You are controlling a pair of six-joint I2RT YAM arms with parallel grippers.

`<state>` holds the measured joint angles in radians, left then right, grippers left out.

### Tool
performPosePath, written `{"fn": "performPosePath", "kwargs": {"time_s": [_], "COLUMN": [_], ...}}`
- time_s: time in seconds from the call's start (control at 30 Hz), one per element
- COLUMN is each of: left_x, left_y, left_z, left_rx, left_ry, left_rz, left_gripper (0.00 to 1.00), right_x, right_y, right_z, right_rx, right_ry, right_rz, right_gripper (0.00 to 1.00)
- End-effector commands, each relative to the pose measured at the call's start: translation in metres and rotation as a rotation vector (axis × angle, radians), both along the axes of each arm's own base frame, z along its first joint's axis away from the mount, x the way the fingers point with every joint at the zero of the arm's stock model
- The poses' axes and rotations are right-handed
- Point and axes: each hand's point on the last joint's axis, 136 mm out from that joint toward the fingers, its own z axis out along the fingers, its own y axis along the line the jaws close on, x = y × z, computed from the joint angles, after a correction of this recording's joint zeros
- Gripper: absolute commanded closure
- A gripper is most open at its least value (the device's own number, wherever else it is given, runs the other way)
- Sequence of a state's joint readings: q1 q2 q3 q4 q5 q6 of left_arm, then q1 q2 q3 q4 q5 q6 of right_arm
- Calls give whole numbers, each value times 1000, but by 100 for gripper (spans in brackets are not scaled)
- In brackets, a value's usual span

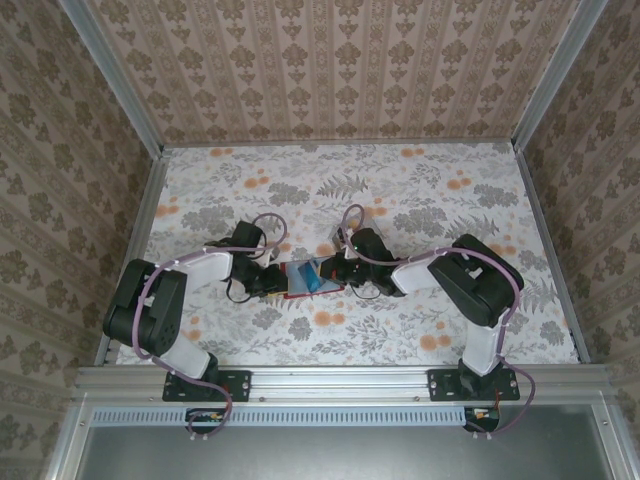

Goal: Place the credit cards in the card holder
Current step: Insert the credit card into the card slot.

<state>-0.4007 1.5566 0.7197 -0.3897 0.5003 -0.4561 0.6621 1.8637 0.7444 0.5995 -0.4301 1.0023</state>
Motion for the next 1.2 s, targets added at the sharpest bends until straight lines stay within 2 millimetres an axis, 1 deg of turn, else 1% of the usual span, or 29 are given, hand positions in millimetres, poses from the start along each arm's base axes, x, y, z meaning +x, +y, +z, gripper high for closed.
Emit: {"fn": "performPosePath", "kwargs": {"time_s": [0.0, 0.13, 0.43, 0.6, 0.7, 0.83, 1.0, 1.17], "left_x": [-6, -8, -9, -9, -8, -8, -7, -6], "left_y": [-1, 0, -1, -1, -2, -3, -4, -5], "left_z": [-6, -7, -6, -6, -5, -5, 0, 2], "left_rx": [0, 2, -6, -8, -14, -20, -31, -40], "left_ry": [18, 20, 16, 13, 11, 10, -3, -7], "left_rz": [-2, 2, 4, 3, 8, 16, 20, 23], "left_gripper": [79, 79, 79, 79, 80, 80, 80, 80], "right_x": [4, 6, 1, -7, -15, -20, -20, -23], "right_y": [-12, -13, -3, 11, 25, 38, 47, 51], "right_z": [-20, -19, -23, -24, -26, -28, -28, -29], "right_rx": [-34, -47, -59, -52, -53, -44, -45, -52], "right_ry": [31, 9, 7, 19, 22, 32, 21, 20], "right_rz": [-115, -138, -147, -109, -78, -71, -100, -92], "right_gripper": [100, 100, 100, 100, 100, 100, 96, 89]}}
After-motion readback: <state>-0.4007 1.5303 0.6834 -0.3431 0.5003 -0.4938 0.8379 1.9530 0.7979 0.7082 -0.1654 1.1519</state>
